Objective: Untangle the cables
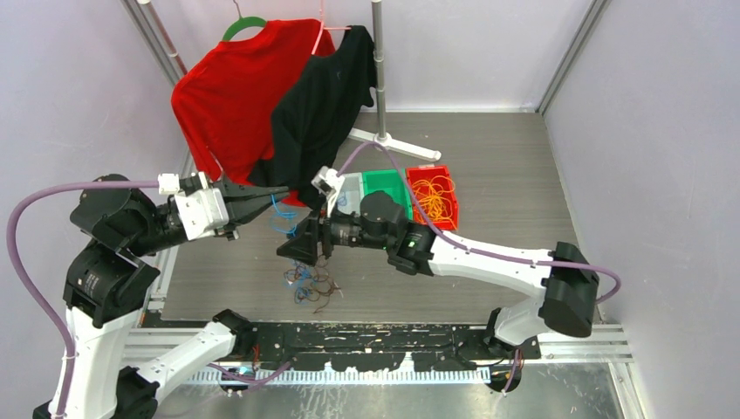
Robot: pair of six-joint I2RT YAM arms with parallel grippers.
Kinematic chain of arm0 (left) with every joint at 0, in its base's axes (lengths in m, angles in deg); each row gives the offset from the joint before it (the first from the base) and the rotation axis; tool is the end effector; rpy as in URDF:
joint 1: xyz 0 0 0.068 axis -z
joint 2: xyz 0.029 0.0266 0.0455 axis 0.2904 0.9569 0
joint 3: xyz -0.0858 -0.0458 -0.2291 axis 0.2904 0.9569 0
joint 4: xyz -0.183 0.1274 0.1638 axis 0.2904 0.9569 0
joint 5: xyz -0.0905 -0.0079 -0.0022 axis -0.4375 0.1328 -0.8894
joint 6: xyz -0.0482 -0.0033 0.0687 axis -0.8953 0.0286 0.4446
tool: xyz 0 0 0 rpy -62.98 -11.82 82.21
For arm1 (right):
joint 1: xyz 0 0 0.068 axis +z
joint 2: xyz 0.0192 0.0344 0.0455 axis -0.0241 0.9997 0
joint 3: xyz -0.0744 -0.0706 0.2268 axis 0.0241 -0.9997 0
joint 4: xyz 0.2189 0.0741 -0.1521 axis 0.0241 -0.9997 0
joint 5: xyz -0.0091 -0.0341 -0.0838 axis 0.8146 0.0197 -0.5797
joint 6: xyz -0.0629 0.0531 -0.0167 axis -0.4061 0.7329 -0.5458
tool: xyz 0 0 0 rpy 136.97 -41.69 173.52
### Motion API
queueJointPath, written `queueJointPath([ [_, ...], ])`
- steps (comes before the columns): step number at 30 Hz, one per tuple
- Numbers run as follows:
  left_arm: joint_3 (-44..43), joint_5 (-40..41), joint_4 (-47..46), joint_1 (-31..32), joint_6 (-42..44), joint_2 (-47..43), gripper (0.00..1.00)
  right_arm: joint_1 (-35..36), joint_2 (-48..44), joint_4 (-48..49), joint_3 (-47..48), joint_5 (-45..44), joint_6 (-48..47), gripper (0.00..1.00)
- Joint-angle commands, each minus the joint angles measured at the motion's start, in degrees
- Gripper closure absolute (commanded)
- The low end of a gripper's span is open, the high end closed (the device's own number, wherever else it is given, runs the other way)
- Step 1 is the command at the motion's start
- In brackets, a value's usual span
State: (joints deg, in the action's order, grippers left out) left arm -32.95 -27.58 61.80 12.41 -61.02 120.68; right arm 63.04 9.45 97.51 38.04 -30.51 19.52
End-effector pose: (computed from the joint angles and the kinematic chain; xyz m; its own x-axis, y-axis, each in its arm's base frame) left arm 0.1008 -0.1119 0.5154 0.4071 0.1037 -0.9075 0.8495 0.3220 0.4179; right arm 0.1497 0.3640 0.3234 -0.4646 0.0765 -0.8822 -0.8741 0.1198 0.4707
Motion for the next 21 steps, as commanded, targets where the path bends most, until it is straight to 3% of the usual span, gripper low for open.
queueJointPath([
  [1, -2.29, -0.68, -3.08, -0.03, -1.72, 0.78, 1.00, 1.41, 3.98, 6.28, 3.78, -1.47, 2.05, 0.47],
  [3, -2.79, -0.63, -3.19, 0.00, -1.68, 1.00, 1.00, 1.41, 6.05, 8.41, 3.25, -1.66, 4.07, 0.63],
  [5, -3.45, -0.36, -3.19, -0.03, -1.47, 1.12, 1.00, 1.41, 7.57, 10.93, 1.63, -2.87, 5.72, 0.72],
  [13, -10.17, 0.42, -4.49, -0.03, 0.07, 3.55, 1.00, 1.21, 12.07, 17.89, -8.66, -11.29, 6.49, 0.73],
  [21, -21.09, 1.98, -6.12, -0.03, 2.01, 8.01, 1.00, 0.62, 18.67, 22.13, -12.52, -14.92, 8.05, 0.72],
])
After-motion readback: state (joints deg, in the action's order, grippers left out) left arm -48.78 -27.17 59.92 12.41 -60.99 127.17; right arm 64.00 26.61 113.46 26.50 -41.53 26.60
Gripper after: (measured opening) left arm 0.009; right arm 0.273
